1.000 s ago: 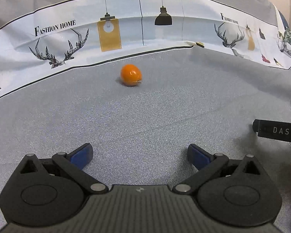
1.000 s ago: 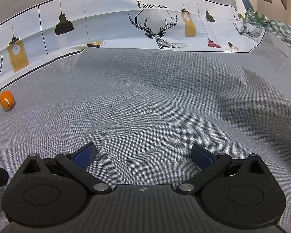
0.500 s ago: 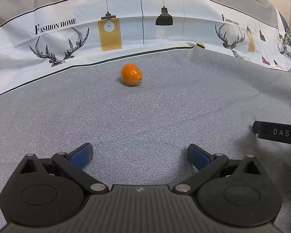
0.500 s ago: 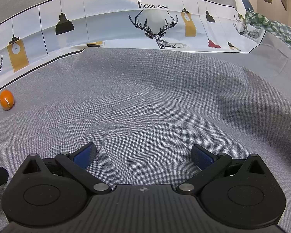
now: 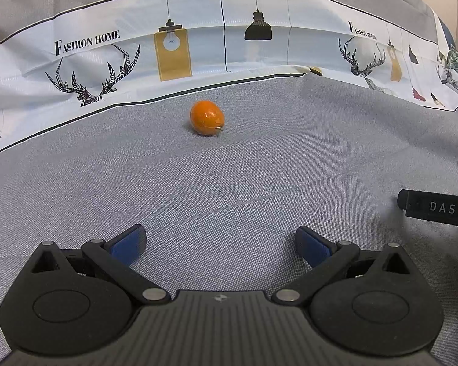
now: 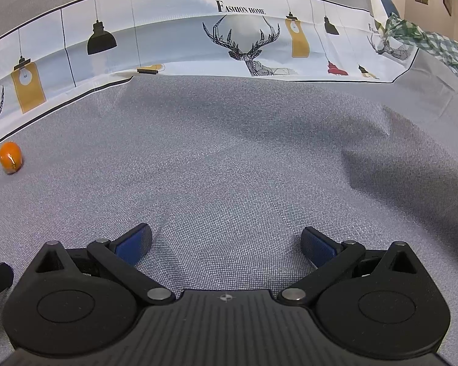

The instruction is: Organize fruits

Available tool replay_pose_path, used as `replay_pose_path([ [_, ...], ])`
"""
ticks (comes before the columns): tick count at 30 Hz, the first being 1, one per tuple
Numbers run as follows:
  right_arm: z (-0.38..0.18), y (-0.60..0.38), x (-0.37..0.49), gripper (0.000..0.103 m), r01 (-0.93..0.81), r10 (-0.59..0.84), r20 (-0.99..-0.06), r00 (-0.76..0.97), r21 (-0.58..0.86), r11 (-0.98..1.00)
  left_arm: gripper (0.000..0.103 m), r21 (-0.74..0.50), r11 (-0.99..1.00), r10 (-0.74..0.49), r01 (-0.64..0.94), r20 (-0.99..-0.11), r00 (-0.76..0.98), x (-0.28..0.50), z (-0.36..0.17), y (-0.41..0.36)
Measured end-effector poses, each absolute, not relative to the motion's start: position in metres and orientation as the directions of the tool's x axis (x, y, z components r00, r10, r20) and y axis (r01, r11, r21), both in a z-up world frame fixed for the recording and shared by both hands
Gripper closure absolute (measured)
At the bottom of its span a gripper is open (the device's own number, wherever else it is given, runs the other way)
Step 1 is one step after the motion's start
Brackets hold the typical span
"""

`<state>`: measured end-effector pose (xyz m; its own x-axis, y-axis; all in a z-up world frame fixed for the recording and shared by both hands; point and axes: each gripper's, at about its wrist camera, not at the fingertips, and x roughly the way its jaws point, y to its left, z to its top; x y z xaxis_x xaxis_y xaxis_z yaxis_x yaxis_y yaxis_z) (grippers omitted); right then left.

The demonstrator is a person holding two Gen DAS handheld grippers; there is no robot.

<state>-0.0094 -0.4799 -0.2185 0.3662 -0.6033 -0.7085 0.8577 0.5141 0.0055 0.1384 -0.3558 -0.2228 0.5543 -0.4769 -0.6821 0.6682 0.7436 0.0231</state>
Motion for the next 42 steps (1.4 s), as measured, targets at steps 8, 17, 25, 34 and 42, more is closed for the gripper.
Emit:
replay_pose_path([
  [8, -0.219, -0.479, -0.009, 0.0, 0.858, -0.603, -0.708, 0.367, 0.009, 0.513, 0.0, 0.029, 0.744, -0.472, 0.668, -0.684, 0.556, 0.138, -0.222, -0.357],
  [17, -0.219, -0.479, -0.009, 0.0, 0.859, -0.604, -0.708, 0.367, 0.008, 0.512, 0.0, 0.015, 0.746, -0.477, 0.666, -0.686, 0.549, 0.14, -0.222, -0.356],
  [25, -0.219, -0.479, -0.009, 0.0, 0.859, -0.604, -0.707, 0.368, 0.009, 0.512, 0.0, 0.006, 0.747, -0.481, 0.665, -0.686, 0.546, 0.14, -0.221, -0.356],
  [34, -0.219, -0.48, -0.007, 0.0, 0.858, -0.605, -0.705, 0.37, 0.009, 0.514, 0.0, -0.002, 0.749, -0.48, 0.663, -0.69, 0.541, 0.14, -0.22, -0.355],
  [42, -0.221, -0.482, 0.003, 0.001, 0.847, -0.609, -0.698, 0.378, -0.006, 0.532, 0.0, -0.001, 0.751, -0.475, 0.661, -0.696, 0.538, 0.141, -0.218, -0.357],
])
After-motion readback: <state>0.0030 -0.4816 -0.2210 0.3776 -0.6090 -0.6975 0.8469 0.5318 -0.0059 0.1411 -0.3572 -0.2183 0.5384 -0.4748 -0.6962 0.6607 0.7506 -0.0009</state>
